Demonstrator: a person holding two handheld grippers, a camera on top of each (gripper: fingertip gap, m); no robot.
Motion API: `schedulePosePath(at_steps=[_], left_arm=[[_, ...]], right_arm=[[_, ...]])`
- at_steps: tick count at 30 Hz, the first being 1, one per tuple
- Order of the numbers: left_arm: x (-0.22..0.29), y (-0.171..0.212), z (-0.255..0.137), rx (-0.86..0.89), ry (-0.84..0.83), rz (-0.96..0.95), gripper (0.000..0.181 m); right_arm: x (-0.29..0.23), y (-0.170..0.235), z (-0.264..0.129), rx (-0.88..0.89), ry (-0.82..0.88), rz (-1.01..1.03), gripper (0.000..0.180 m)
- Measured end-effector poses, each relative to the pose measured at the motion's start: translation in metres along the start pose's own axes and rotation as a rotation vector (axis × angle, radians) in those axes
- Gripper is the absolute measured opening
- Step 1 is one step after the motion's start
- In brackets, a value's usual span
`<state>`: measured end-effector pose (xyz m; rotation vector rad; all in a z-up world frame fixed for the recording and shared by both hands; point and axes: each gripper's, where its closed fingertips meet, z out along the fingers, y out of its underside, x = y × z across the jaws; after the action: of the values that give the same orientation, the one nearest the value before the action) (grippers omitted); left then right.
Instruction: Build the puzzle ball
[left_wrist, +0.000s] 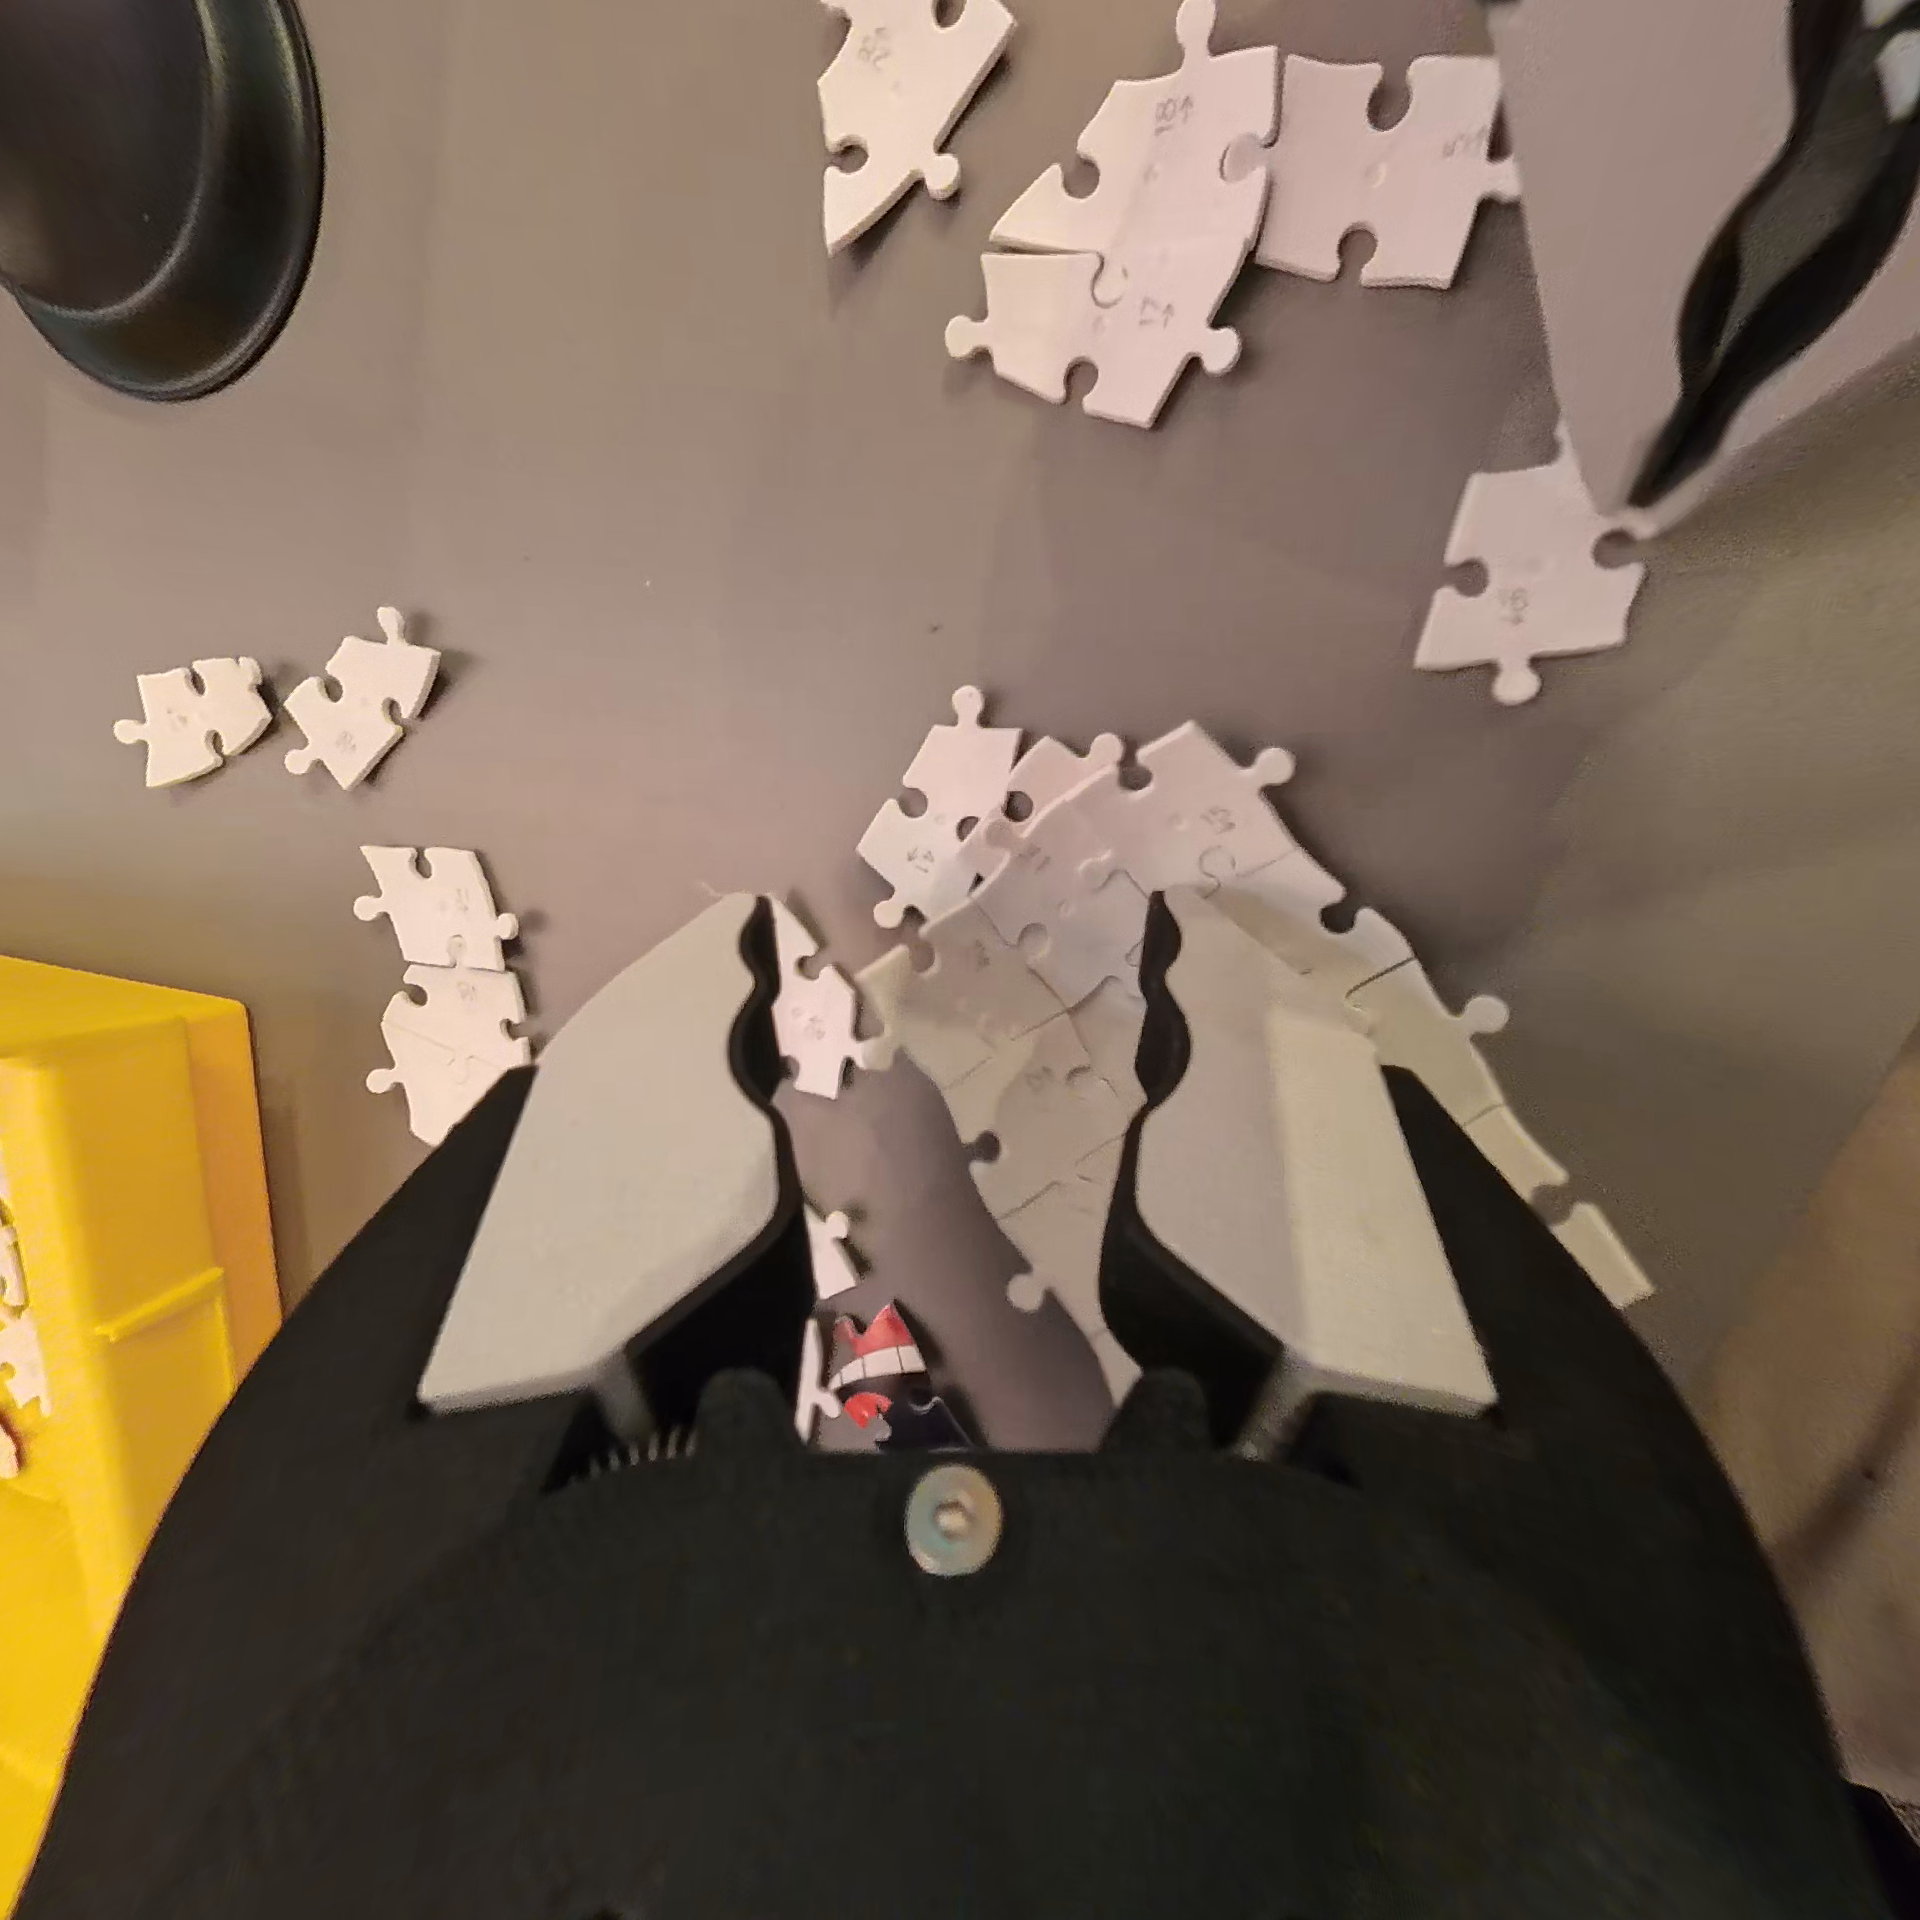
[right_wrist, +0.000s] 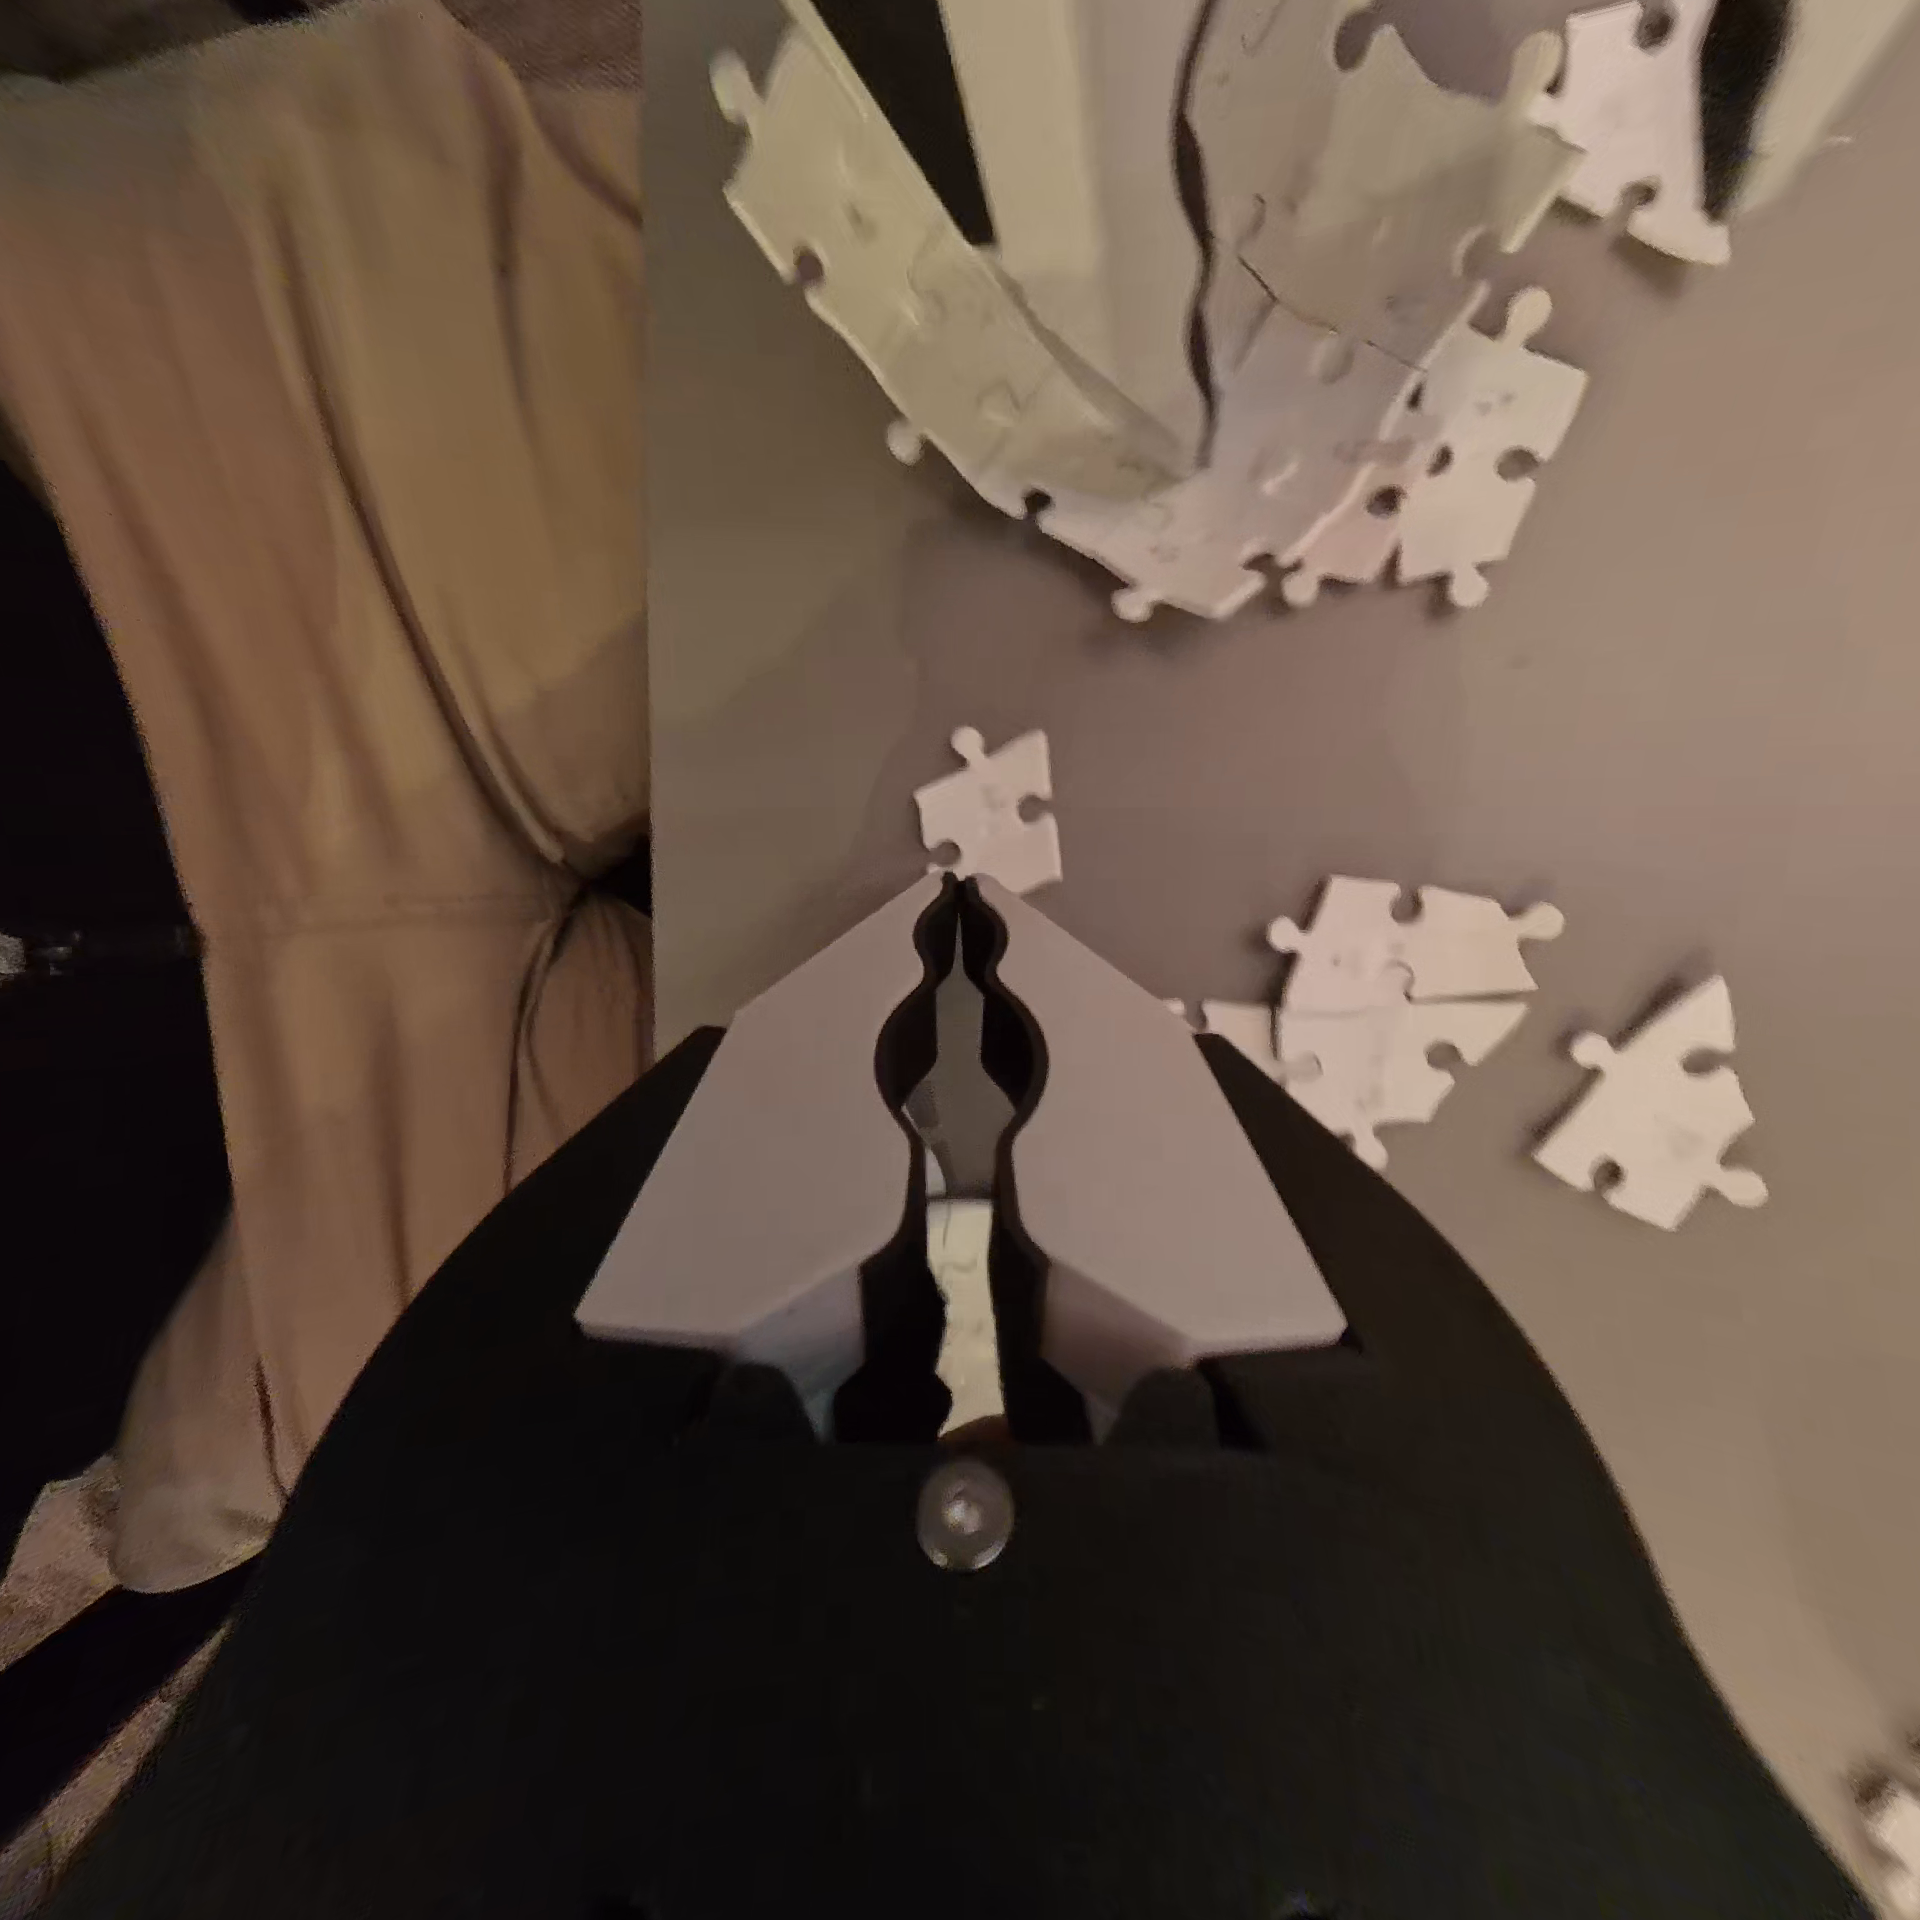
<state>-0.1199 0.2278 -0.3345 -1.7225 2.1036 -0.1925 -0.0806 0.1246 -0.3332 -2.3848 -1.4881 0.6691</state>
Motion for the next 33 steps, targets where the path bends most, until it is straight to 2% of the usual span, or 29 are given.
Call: schedulePosePath(at_steps=[6, 33], left_arm=[[0.005, -0.002, 0.001, -0.009, 0.019, 0.007, 0.069], [0.019, -0.017, 0.005, -0.014, 0.058, -0.05, 0.068]], right_arm=[[0.004, 0.004, 0.003, -0.012, 0.079, 0.013, 0.0], [-0.003, -0.001, 0.007, 0.028, 0.151, -0.112, 0.0]])
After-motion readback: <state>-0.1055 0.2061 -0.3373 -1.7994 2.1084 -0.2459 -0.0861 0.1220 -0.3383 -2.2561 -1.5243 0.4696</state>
